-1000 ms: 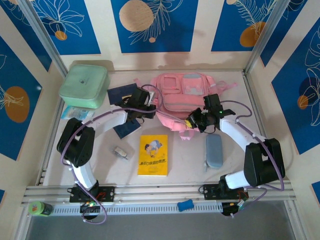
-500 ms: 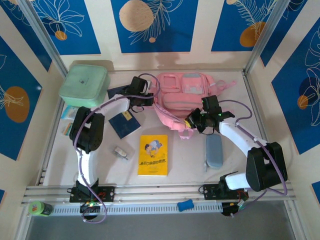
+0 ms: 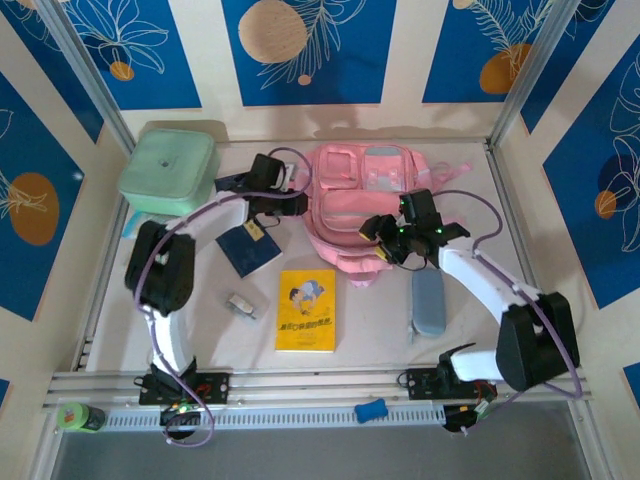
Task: Pack the student bag
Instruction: Pick up the book from the bottom-center of the table.
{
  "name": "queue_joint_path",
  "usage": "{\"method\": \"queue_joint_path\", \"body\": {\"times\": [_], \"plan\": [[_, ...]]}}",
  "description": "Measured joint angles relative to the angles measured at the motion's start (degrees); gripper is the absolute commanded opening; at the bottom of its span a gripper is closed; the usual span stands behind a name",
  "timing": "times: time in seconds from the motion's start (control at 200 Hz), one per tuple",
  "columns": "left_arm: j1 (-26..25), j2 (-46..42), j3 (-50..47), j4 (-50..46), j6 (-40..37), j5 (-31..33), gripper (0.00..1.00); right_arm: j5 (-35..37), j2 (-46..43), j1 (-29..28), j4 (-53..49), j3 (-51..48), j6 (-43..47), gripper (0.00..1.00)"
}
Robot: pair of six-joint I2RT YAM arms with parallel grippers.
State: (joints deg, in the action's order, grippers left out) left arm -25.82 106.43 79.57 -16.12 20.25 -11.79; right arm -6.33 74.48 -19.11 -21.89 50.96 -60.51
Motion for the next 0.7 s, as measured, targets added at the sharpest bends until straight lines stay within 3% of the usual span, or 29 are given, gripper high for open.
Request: {"method": "queue_joint_path", "body": {"times": [0.22, 0.335, 0.505, 0.7], "plan": [[-1.2, -20.8, -17.6, 0.8, 4.8, -1.6, 0.61, -1.2, -4.8, -1.0, -4.8, 0.0, 10.9, 0.73], [-5.0, -30.3, -28.3, 1.0, 8.3, -0.9, 0.65, -2.3, -5.0, -4.5, -7.5, -0.1, 15.7, 0.74], [-12.4, -37.9, -37.8, -1.2, 13.6, 2.0, 0.69, -2.4, -6.1, -11.7, -9.8, -1.7, 18.6, 0.73], [-15.3, -40.4, -44.2, -0.5, 19.5, 5.1, 0.71, -0.8, -5.7, -20.2, -8.7, -7.0, 15.5, 0.73]]}}
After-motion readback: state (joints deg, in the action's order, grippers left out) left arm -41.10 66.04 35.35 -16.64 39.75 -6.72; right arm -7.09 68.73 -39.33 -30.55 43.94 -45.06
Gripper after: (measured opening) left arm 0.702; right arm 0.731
